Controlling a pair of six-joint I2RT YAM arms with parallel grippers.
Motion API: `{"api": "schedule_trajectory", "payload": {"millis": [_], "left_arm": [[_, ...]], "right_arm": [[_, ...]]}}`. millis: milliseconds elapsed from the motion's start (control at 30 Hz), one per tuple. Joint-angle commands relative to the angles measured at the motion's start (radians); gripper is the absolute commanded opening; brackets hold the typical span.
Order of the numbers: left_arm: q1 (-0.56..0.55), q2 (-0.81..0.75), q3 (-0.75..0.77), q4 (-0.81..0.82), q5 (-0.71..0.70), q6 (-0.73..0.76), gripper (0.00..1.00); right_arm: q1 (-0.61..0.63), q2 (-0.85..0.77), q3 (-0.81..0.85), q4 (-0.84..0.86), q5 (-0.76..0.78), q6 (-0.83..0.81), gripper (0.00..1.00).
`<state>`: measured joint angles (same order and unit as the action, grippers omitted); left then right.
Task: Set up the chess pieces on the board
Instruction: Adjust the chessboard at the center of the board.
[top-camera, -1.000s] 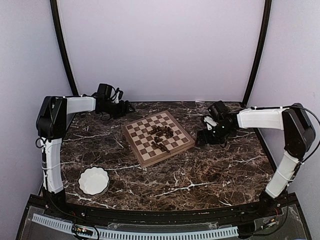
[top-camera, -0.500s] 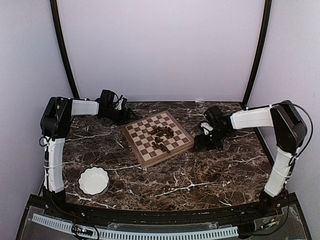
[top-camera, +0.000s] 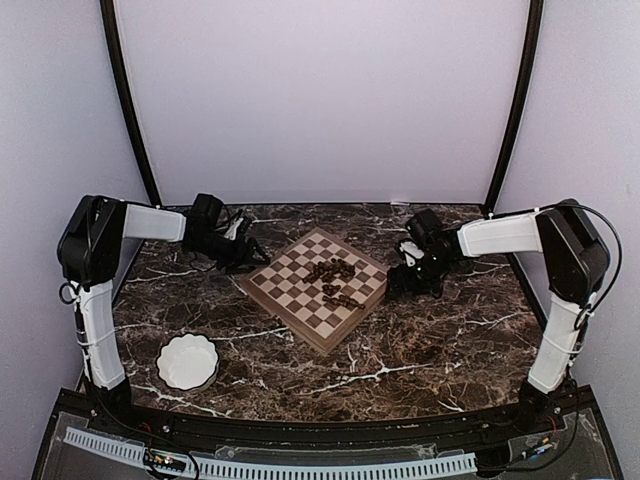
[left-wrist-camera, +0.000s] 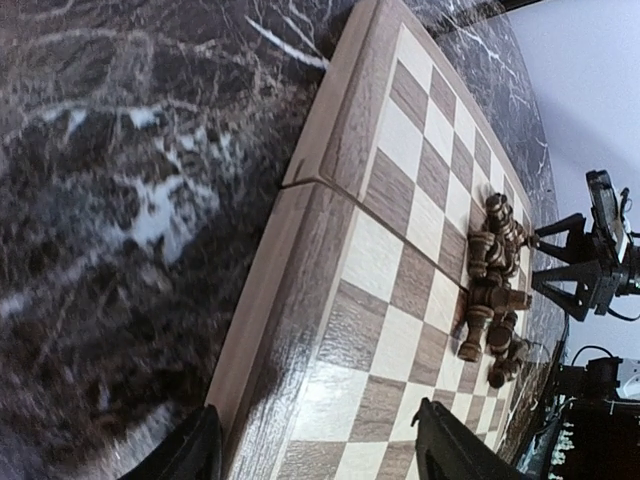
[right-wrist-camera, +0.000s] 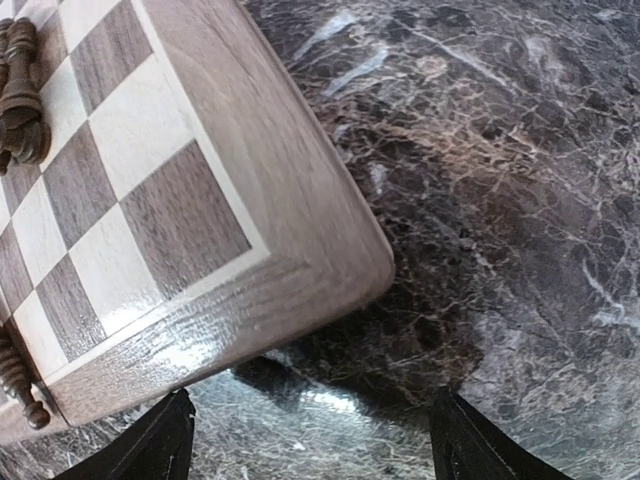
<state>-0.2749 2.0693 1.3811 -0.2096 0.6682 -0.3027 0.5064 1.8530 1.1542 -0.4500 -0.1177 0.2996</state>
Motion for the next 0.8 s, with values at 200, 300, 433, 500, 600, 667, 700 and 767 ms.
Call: {"api": "schedule_trajectory", "payload": {"millis": [200, 300, 433, 500, 600, 667, 700, 767], "left_arm": [[-0.078, -0.218, -0.216, 0.000, 0.107, -0.035, 0.67], [-0.112, -0.246, -0.258, 0.001, 0.103, -0.034, 0.67], [-0.167, -0.286, -0.303, -0.008, 0.099, -0.015, 0.67], [-0.200, -0.298, -0.320, -0.023, 0.091, 0.005, 0.67], [-0.226, -0.308, -0.338, -0.041, 0.086, 0.034, 0.67], [-0.240, -0.312, -0.350, -0.049, 0.084, 0.049, 0.66], [-0.249, -0.313, -0.353, -0.056, 0.082, 0.059, 0.66], [-0.258, -0.313, -0.358, -0.062, 0.079, 0.069, 0.66]], "right_arm": [[0.006, 0.040, 0.019, 0.009, 0.062, -0.019, 0.82], [0.007, 0.050, 0.030, 0.004, 0.064, -0.019, 0.82], [0.006, 0.057, 0.036, -0.001, 0.065, -0.020, 0.82], [0.006, 0.055, 0.034, -0.003, 0.070, -0.022, 0.82], [0.006, 0.052, 0.023, -0.002, 0.076, -0.022, 0.82], [0.006, 0.050, 0.016, -0.001, 0.076, -0.022, 0.82], [0.006, 0.048, 0.014, -0.001, 0.076, -0.021, 0.82], [0.006, 0.044, 0.009, -0.002, 0.079, -0.022, 0.82]]}}
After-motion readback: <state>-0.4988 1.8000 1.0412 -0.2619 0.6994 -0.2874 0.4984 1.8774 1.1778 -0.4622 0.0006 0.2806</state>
